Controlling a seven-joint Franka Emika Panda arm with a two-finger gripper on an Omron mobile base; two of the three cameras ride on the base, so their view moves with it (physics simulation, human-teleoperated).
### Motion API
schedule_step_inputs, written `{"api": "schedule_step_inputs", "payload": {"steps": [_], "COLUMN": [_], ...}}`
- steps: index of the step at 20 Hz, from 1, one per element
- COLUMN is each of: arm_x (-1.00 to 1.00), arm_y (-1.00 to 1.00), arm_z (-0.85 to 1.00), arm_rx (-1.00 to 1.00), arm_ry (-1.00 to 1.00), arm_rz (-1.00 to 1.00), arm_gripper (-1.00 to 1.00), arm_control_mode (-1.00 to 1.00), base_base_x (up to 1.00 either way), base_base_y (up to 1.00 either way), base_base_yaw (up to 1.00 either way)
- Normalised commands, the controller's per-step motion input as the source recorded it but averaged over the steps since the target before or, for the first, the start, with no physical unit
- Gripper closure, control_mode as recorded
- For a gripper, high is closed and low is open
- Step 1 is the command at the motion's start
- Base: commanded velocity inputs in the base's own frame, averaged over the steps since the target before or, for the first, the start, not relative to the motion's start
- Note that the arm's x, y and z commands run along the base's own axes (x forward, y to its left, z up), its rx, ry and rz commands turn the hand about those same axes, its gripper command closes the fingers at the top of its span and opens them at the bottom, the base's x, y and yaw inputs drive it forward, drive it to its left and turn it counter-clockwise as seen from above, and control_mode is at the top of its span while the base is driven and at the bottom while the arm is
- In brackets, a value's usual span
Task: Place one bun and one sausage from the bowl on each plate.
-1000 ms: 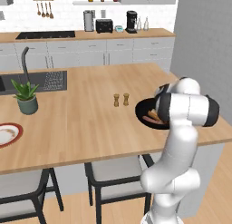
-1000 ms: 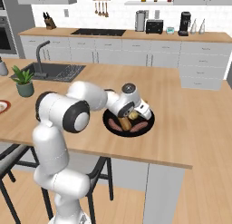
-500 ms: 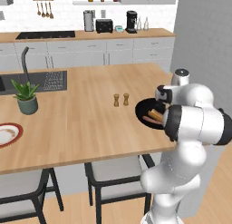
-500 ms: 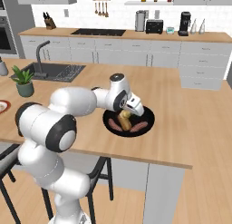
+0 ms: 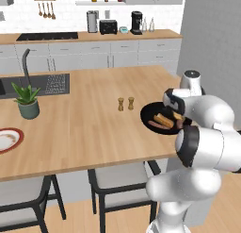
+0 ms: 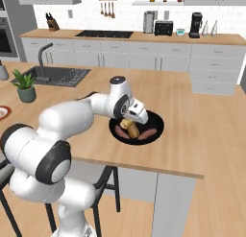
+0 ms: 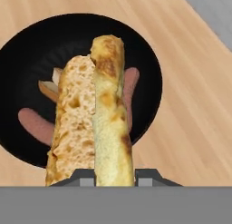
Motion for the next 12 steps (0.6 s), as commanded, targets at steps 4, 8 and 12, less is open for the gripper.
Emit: {"api": "schedule_step_inputs", "payload": {"steps": [4,8,12], "arm_x": [-0.31,-0.32,-0.38], "arm_y": [0.50,0.67,0.50], "arm_z": [0.45,0.28,0.25], "arm_rx": [0.00,0.00,0.00], "arm_ry": [0.07,0.07,0.07], "arm_rz": [0.19,0.13,0.02], "arm_gripper": [1.00,1.00,1.00], "arm_control_mode": [-1.00,-1.00,-1.00], "base_base_x": [0.00,0.00,0.00], "base_base_y": [0.00,0.00,0.00], "base_base_yaw": [0.00,0.00,0.00]}}
